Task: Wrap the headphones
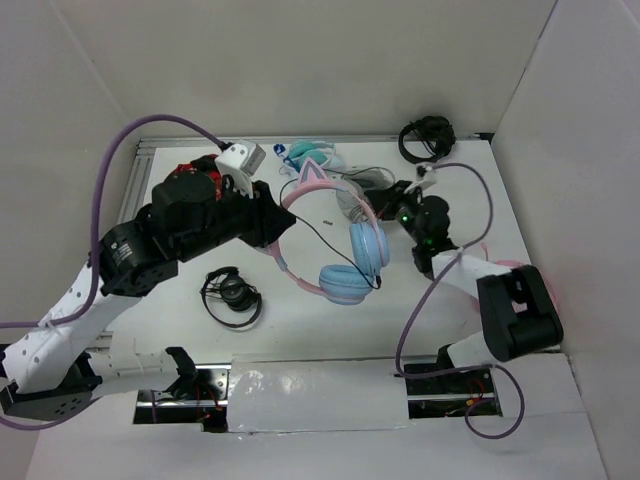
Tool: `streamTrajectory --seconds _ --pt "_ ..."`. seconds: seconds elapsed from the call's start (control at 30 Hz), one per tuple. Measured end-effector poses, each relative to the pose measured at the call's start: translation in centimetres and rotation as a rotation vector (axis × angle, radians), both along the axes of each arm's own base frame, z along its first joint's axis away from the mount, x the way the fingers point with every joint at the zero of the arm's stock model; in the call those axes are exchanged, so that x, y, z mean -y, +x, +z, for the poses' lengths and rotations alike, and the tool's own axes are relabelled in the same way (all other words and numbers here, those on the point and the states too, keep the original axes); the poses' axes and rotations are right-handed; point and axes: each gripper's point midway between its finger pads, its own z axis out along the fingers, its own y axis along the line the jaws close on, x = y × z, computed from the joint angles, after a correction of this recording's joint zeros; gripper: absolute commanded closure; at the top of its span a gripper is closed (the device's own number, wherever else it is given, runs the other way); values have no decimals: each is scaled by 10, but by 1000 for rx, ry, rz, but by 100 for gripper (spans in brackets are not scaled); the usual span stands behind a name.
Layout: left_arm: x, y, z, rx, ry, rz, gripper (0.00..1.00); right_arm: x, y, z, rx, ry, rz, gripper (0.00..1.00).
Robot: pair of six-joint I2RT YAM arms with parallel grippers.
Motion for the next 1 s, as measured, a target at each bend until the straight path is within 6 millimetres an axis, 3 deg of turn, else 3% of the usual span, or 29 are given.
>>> streamTrajectory --seconds 0.1,0.17,0.27,0.4,0.63,0.77,0.9,1.0 --pt "0 5 -27 -56 21 25 100 48 9 28 40 23 -114 100" --pt "0 8 -42 -91 36 40 100 76 13 31 27 23 -178 100" --pt "-1 10 -54 -120 33 44 100 113 17 16 -44 26 -247 100" --pt "-4 6 -54 -115 19 38 100 144 16 -2 -125 38 -289 100" --pt "-3 5 -38 -74 -33 25 100 124 4 -32 -239 41 -188 100" --pt "-9 18 -38 -70 -28 78 100 114 -16 -54 -301 36 -166 100" --pt "-30 68 -42 -99 -9 234 100 106 -53 -80 -380 8 -173 100" --pt "-57 106 -58 -154 -1 357 100 103 -67 -75 -368 -6 -175 100"
